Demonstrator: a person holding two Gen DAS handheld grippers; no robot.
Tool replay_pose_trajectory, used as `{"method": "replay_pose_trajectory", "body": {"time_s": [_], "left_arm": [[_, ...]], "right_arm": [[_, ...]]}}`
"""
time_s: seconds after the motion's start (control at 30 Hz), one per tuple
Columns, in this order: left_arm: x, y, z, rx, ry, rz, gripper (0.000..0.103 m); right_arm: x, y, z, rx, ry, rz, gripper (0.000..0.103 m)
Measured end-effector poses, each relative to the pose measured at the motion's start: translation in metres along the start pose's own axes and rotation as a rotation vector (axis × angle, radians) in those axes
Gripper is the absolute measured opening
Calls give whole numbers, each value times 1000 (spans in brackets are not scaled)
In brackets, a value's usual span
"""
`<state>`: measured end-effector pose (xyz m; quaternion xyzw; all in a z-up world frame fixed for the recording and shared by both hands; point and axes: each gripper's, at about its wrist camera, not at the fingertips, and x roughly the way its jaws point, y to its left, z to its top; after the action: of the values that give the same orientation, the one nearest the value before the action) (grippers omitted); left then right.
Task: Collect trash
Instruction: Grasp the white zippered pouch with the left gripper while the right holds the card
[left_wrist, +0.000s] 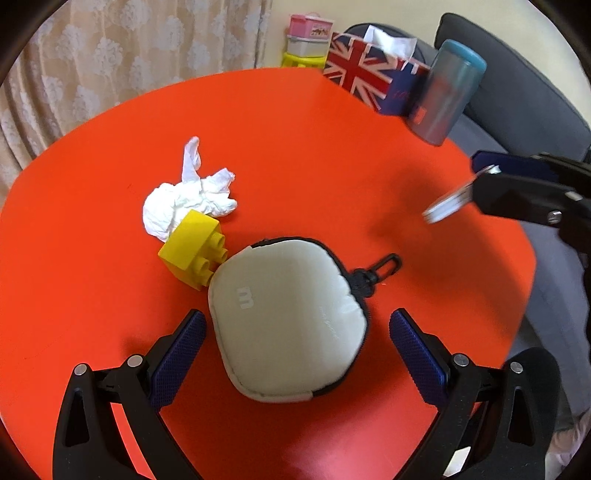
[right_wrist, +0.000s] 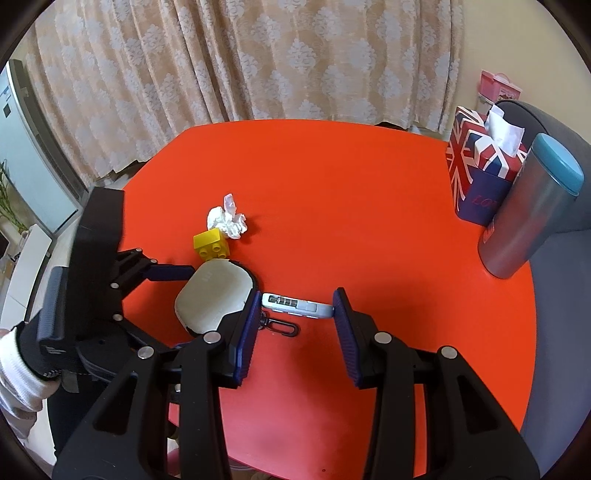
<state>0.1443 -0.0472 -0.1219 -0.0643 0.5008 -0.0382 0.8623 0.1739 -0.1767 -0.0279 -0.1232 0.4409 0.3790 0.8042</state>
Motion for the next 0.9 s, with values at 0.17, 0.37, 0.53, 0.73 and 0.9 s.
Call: {"method": "replay_pose_trajectory", "body": {"time_s": [0.17, 0.37, 0.53, 0.73, 0.9], "left_arm": [[1, -6, 3, 18, -8, 39, 95], [-4, -7, -1, 37, -22, 62, 82], [-9, -4, -6, 26, -26, 35, 79], [-25, -3, -9, 17, -50, 14, 78], [-46, -6, -12, 19, -81, -3, 78]], "right_arm": [[1, 0, 0, 2, -2, 3, 40], [2, 1, -2, 0, -2, 7, 40], [3, 5, -4, 1, -4, 13, 40], [1, 8, -3, -3, -16, 17, 40], [-7, 15, -6, -11, -33, 23, 40]]}}
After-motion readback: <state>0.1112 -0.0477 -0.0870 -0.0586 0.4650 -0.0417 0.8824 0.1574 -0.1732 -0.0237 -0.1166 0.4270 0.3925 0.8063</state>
